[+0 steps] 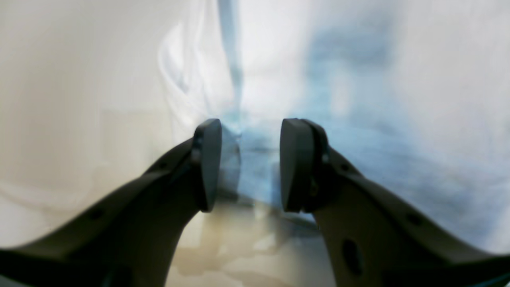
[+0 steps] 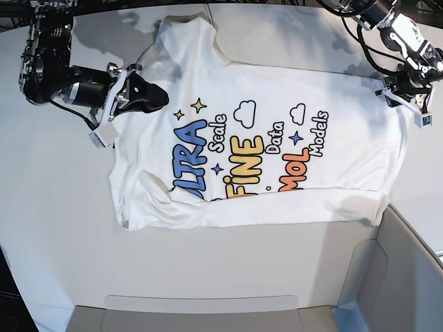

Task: Layout the t-shirt on the table in an organized manner, then fold the t-shirt properly
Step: 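Release the shirt and move the right gripper onto the sleeve by the collar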

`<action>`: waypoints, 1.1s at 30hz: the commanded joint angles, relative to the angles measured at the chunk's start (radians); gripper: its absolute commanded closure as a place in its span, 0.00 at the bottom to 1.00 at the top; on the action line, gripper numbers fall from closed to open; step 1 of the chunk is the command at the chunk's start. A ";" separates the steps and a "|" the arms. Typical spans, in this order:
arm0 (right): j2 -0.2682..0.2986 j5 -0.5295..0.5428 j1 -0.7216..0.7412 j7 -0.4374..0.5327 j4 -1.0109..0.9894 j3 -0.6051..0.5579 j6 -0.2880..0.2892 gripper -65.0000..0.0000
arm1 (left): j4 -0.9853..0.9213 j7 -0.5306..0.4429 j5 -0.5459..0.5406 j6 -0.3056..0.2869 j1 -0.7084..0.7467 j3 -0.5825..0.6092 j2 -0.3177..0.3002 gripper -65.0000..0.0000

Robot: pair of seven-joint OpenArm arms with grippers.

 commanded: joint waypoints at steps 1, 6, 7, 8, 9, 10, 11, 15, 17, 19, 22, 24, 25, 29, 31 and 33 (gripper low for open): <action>0.010 0.009 0.019 0.007 0.014 -0.012 -0.002 0.84 | 0.019 -0.040 -0.006 0.002 -0.013 -0.002 -0.021 0.61; 0.010 -0.007 0.033 0.007 0.014 -0.053 0.000 0.84 | 0.019 -0.058 -0.006 0.002 -0.013 -0.002 -0.024 0.61; 0.010 -0.007 0.040 0.007 0.014 -0.053 0.000 0.84 | 0.019 -0.058 -0.006 0.002 -0.013 -0.002 -0.027 0.61; 0.010 -0.007 0.047 0.007 0.014 -0.053 0.000 0.84 | 0.019 -0.058 -0.006 0.002 -0.016 -0.002 -0.027 0.61; 0.010 -0.007 0.053 0.007 0.014 -0.053 0.000 0.84 | 0.019 -0.058 -0.006 0.002 -0.016 -0.002 -0.029 0.61; 0.010 -0.007 0.060 0.007 0.014 -0.053 0.000 0.84 | 0.019 -0.058 -0.006 0.002 -0.018 -0.002 -0.029 0.61; 0.010 -0.007 0.065 0.007 0.014 -0.053 0.000 0.84 | 0.019 -0.058 -0.006 0.002 -0.018 -0.002 -0.030 0.61; 0.007 -0.007 0.083 0.007 0.014 -0.055 0.000 0.84 | 0.019 -0.061 -0.006 0.002 -0.018 -0.002 -0.032 0.61; 0.004 -0.008 0.090 0.007 0.014 -0.055 0.000 0.84 | 0.019 -0.083 -0.006 0.002 -0.016 -0.002 -0.032 0.61; 0.003 -0.008 0.090 0.007 0.014 -0.055 0.000 0.84 | 0.019 -0.123 -0.006 0.002 -0.013 -0.003 -0.029 0.61; -0.020 -0.008 0.082 0.007 0.014 -0.050 0.000 0.84 | 0.019 -0.154 -0.006 0.002 0.030 -0.017 -0.021 0.61; -0.033 -0.008 0.071 0.007 0.014 -0.049 0.000 0.84 | 0.019 -0.170 -0.011 0.002 0.040 -0.041 -0.021 0.61; -0.037 -0.016 0.062 0.007 0.014 -0.049 0.000 0.84 | 0.019 -0.187 -0.011 0.002 0.040 -0.060 -0.020 0.61; -0.066 -0.108 0.062 0.007 0.014 -0.049 0.000 0.84 | 0.019 -0.301 -0.009 0.002 0.037 -0.158 0.025 0.61; -0.085 -0.152 0.067 0.007 0.014 -0.049 0.000 0.84 | 0.019 -0.358 -0.009 0.002 0.028 -0.166 0.029 0.61; -0.102 -0.185 0.073 0.007 0.014 -0.049 0.000 0.84 | 0.019 -0.410 -0.006 0.002 0.010 -0.167 0.032 0.61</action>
